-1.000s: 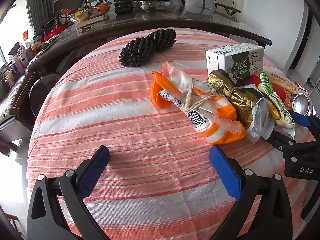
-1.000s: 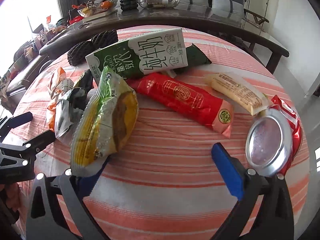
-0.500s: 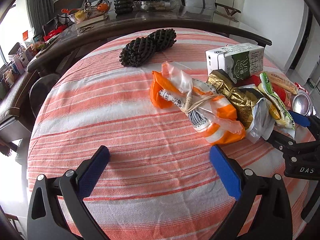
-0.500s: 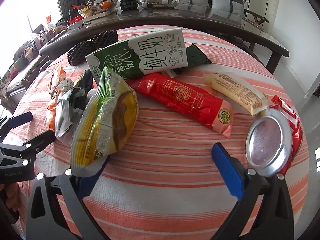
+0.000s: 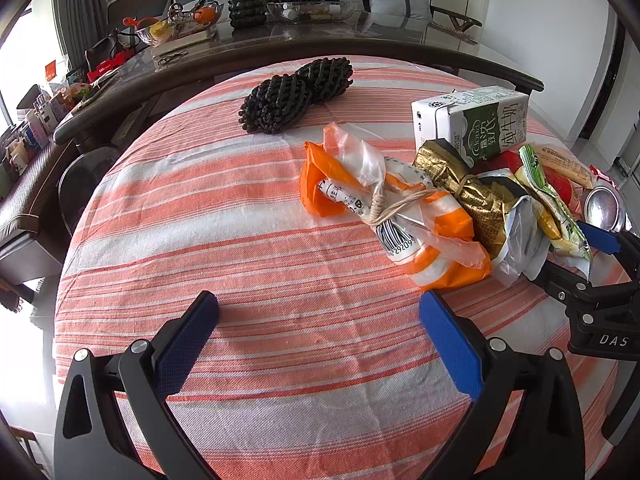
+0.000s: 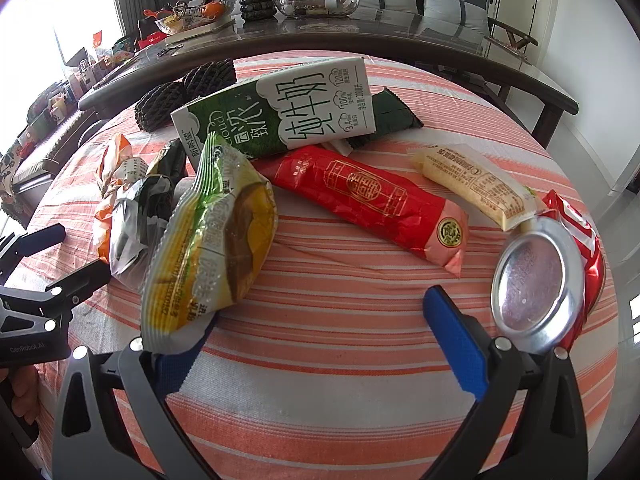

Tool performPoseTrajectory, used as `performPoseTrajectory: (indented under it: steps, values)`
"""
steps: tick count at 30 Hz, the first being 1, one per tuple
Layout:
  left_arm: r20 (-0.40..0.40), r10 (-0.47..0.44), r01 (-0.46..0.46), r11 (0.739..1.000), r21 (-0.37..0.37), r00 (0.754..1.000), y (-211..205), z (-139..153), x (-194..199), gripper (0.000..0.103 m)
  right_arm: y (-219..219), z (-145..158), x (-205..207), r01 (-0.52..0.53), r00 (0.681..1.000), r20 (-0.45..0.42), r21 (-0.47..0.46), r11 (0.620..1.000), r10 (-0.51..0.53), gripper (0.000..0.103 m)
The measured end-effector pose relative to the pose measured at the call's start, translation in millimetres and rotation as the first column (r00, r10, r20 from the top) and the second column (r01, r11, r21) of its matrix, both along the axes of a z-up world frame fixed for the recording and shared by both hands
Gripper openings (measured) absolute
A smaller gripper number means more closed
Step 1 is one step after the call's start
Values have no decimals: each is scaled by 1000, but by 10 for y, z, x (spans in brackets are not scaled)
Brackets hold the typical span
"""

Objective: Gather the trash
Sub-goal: 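Return both tools to the table and approach the remaining trash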

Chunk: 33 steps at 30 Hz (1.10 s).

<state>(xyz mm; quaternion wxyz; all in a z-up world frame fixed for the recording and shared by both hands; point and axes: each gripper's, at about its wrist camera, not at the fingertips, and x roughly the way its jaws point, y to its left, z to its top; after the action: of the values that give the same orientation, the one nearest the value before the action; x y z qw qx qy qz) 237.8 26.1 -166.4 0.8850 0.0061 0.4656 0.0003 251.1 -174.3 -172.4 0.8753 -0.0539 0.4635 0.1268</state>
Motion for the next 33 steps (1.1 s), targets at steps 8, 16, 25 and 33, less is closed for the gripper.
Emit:
performPoseTrajectory:
  steps: [8, 16, 25, 33]
  values:
    - [7, -12, 12, 999, -35, 1000, 18, 17, -59, 99, 1, -1, 2, 0, 1000, 0, 0, 1000, 0, 98]
    - [45, -106, 113, 971, -210, 993, 227, 122, -342, 99, 1, -1, 3, 1, 1000, 0, -1, 1000, -1, 98]
    - [30, 120, -103, 939, -328, 992, 352, 222, 129, 99, -16, 15, -118, 19, 1000, 4, 9, 1000, -19, 98]
    - [5, 73, -70, 969, -237, 997, 58, 143, 427, 98, -335, 177, -703, 110, 988, 100, 112, 988, -121, 98]
